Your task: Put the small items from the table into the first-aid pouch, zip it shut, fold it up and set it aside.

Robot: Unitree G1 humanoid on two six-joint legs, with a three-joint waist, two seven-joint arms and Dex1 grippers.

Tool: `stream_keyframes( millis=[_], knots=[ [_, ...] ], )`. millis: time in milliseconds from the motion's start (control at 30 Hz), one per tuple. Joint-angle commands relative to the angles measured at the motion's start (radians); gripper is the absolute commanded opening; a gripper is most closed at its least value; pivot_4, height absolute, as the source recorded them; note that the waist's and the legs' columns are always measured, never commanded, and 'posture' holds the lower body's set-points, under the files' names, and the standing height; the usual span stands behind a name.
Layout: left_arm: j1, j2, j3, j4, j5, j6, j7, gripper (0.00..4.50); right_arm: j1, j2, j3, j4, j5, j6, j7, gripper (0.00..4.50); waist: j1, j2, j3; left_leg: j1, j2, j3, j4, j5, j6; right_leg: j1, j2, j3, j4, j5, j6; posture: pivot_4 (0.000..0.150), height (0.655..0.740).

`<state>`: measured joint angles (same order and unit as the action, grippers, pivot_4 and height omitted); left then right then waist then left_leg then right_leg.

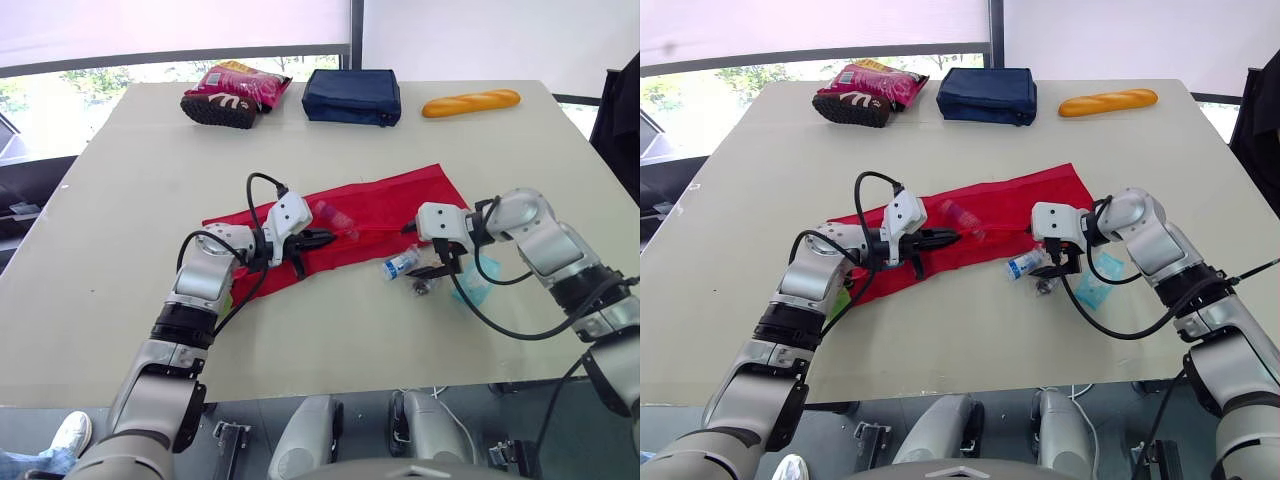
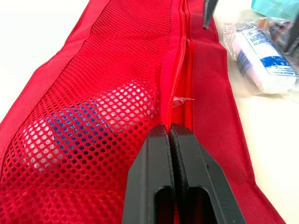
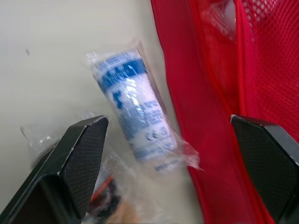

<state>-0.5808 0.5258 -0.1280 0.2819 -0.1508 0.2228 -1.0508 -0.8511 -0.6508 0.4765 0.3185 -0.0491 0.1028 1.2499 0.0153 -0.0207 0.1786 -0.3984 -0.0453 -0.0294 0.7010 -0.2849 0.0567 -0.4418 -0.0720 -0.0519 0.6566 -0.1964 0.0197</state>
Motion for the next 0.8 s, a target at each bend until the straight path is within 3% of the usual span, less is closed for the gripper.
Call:
stream_keyframes(
  millis=[33,100,133,167,333,433,567,800],
  knots=[
    [-0.003,0.008,0.015,-0.047,-0.013,-0.001,0.002,0.00,-0.004,0.010,0.010,0.043,-0.041,-0.017,0.004,4.45,0.000,0.000,0.000,0.000,0.000,0.000,0.000,0.000,0.000,0.000,0.000,0.000,0.000,0.000,0.000,0.150,0.7397],
    [-0.004,0.005,0.013,-0.051,-0.015,0.003,0.003,0.00,-0.001,0.016,0.010,0.043,-0.038,-0.023,0.038,4.45,0.000,0.000,0.000,0.000,0.000,0.000,0.000,0.000,0.000,0.000,0.000,0.000,0.000,0.000,0.000,0.150,0.7397],
    [-0.004,0.004,0.012,-0.052,-0.015,0.004,0.003,0.00,0.003,0.012,0.013,0.039,-0.041,-0.035,0.055,3.95,-0.001,0.000,0.000,0.000,0.000,0.000,0.000,0.000,0.000,0.000,0.000,0.000,0.000,0.000,0.000,0.150,0.7397],
    [-0.004,0.003,0.011,-0.052,-0.015,0.004,0.004,0.00,0.006,0.009,0.014,0.037,-0.043,-0.044,0.067,3.79,-0.001,0.000,0.000,0.000,0.000,0.000,0.000,0.000,0.000,0.000,0.000,0.000,0.000,0.000,0.000,0.150,0.7397],
    [-0.008,0.001,0.008,-0.047,-0.014,0.003,0.001,0.00,0.037,-0.009,-0.013,-0.032,-0.029,-0.012,0.095,1.28,-0.001,0.000,0.000,0.000,-0.001,0.000,0.000,0.000,0.000,0.000,0.000,0.001,0.000,0.000,0.000,0.150,0.7397],
    [-0.006,-0.005,0.003,-0.053,-0.016,0.005,-0.004,0.00,0.067,-0.035,-0.043,-0.103,-0.004,0.039,0.102,0.17,0.000,0.000,0.000,0.000,-0.001,0.000,0.000,0.000,0.000,0.000,-0.001,0.001,0.000,0.000,0.000,0.150,0.7397],
    [0.010,-0.019,-0.011,-0.082,-0.021,0.014,-0.011,0.00,0.141,-0.076,-0.105,-0.272,0.046,0.168,0.094,0.01,-0.001,0.000,0.000,-0.001,-0.001,-0.001,0.000,0.000,0.000,0.000,-0.003,0.000,0.000,0.000,0.000,0.150,0.7397],
    [0.053,-0.060,-0.033,-0.184,-0.044,0.080,0.006,0.00,0.258,-0.048,-0.197,-0.552,0.017,0.450,-0.131,0.01,-0.001,0.000,0.000,-0.001,0.000,-0.001,0.000,0.000,0.000,-0.001,-0.003,0.001,0.001,0.000,0.000,0.150,0.7397]
  ],
)
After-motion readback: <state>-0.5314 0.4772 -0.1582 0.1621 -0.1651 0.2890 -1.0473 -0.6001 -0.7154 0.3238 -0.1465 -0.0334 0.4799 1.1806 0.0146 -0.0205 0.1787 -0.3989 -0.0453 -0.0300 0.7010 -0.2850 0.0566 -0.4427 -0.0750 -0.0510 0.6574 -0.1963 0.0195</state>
